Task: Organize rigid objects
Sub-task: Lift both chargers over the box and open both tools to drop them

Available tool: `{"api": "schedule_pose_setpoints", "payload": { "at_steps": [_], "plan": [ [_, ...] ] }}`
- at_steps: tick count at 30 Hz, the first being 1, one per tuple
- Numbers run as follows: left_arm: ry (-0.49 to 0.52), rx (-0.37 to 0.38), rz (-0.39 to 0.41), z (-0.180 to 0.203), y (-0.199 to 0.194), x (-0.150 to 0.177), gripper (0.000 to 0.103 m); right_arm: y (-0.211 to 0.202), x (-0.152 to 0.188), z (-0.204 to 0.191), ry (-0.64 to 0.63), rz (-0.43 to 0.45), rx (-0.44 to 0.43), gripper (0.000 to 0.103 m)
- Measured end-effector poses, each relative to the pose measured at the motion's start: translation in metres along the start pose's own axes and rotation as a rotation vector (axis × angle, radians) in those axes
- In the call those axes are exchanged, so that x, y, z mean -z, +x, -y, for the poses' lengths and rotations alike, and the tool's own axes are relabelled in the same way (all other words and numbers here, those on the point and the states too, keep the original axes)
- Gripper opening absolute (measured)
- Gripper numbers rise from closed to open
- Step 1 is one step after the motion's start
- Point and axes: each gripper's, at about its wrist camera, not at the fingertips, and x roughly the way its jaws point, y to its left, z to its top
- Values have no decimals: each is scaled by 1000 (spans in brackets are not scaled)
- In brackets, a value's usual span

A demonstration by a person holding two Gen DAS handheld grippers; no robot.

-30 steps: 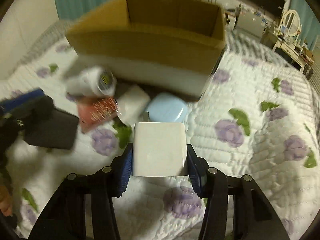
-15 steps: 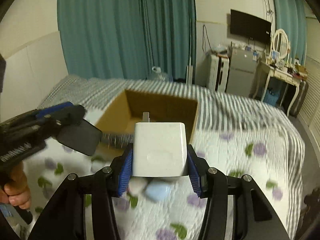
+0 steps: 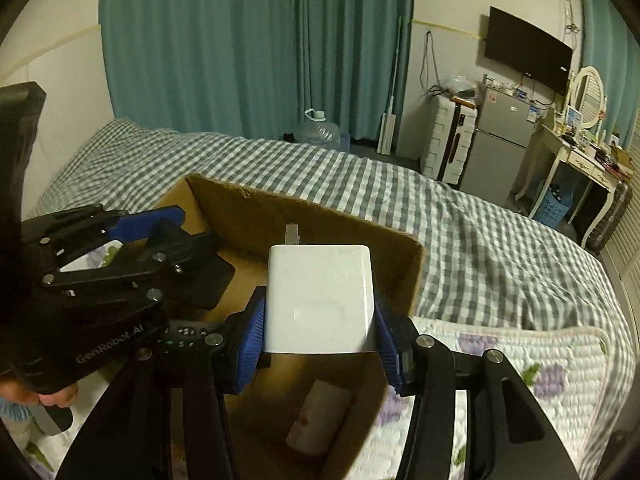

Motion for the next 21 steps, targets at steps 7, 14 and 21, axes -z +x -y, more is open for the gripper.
{"api": "schedule_pose_setpoints", "payload": {
  "at_steps": [7,14,21],
  "plan": [
    [-17,-11,65,-3,-25,2,51,-3,5,3,29,16,29,64],
    [-8,-32,99,1,-85,8,62,-88,16,-5,14,180,94,78],
    [2,-62,130,2,-139,49,64,-135,68,-9,92,194,89,87]
  ]
}}
